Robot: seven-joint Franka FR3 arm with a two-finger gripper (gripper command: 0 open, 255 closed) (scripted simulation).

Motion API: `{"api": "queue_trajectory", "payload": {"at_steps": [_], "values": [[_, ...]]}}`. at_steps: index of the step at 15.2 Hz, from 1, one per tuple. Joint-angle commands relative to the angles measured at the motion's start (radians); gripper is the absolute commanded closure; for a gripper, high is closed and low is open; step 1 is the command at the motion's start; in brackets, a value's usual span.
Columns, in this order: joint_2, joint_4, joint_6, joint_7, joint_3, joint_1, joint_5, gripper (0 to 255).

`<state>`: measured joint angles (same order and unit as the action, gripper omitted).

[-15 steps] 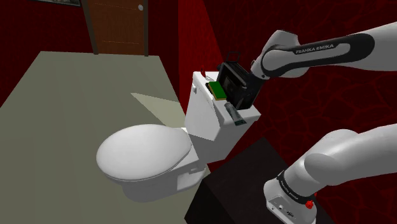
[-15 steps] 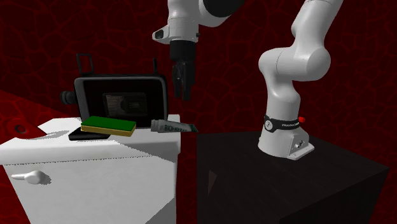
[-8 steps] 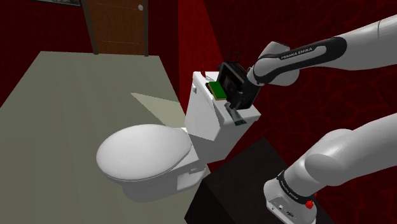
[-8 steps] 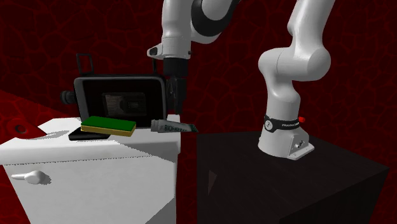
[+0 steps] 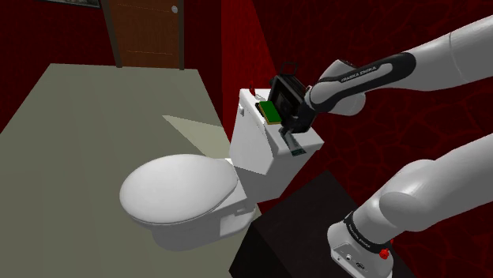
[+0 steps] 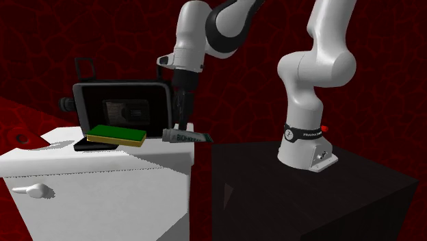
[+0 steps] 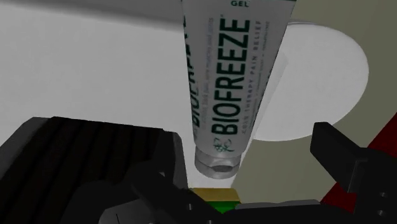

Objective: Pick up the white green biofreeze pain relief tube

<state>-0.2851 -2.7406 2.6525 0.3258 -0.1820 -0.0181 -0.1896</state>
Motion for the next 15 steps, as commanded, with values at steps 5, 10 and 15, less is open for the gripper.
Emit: {"api": "queue_trajectory", "payload": {"at_steps": [5, 10, 15], "values": [[0.101, 0.006, -0.025, 0.033, -0.025, 0.002, -0.020, 255], [0.069, 0.012, -0.058, 0.000, -0.011, 0.000, 0.000, 255], [0.001, 0.031, -0.142, -0.035, -0.001, -0.017, 0.038, 255]]}}
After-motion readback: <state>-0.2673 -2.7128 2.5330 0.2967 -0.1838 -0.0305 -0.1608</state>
